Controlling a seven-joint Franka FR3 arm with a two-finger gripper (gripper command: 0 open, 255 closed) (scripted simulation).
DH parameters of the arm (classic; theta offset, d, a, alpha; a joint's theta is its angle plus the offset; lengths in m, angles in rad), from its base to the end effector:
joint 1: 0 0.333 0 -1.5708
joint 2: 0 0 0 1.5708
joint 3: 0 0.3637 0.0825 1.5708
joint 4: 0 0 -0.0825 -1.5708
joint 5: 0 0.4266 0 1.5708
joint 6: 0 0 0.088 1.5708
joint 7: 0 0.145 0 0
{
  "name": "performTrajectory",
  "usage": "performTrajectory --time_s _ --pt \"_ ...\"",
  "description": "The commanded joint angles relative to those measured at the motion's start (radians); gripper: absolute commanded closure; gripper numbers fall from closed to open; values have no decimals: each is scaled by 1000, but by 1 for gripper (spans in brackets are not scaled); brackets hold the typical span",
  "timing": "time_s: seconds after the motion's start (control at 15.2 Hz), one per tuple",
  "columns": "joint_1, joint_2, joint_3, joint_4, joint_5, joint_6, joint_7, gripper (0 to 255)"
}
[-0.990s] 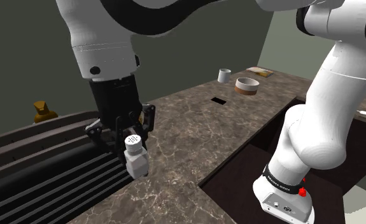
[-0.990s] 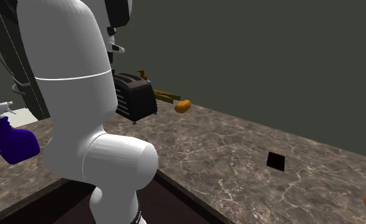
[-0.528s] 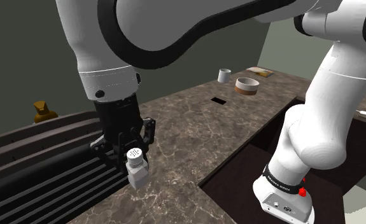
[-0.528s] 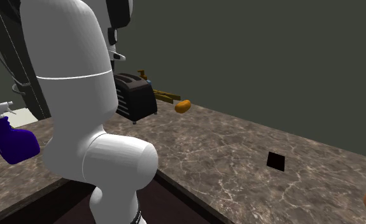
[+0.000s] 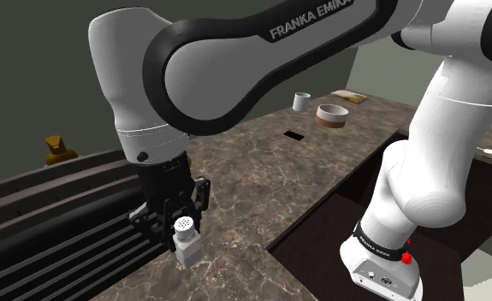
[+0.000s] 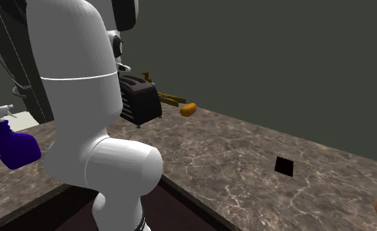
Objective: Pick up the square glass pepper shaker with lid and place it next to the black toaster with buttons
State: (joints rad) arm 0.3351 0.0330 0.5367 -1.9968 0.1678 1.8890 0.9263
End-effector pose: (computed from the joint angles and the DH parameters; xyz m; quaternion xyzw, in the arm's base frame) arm 0.3607 0.4551 0.4272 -0.9923 0.0582 0.1097 0.0003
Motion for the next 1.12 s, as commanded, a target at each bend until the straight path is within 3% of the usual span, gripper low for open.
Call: performTrajectory --time_s 0.0,1.06 --pt "1 10 1 -15 -4 24 0 255" --pt "15 115 0 -123 -48 226 9 255"
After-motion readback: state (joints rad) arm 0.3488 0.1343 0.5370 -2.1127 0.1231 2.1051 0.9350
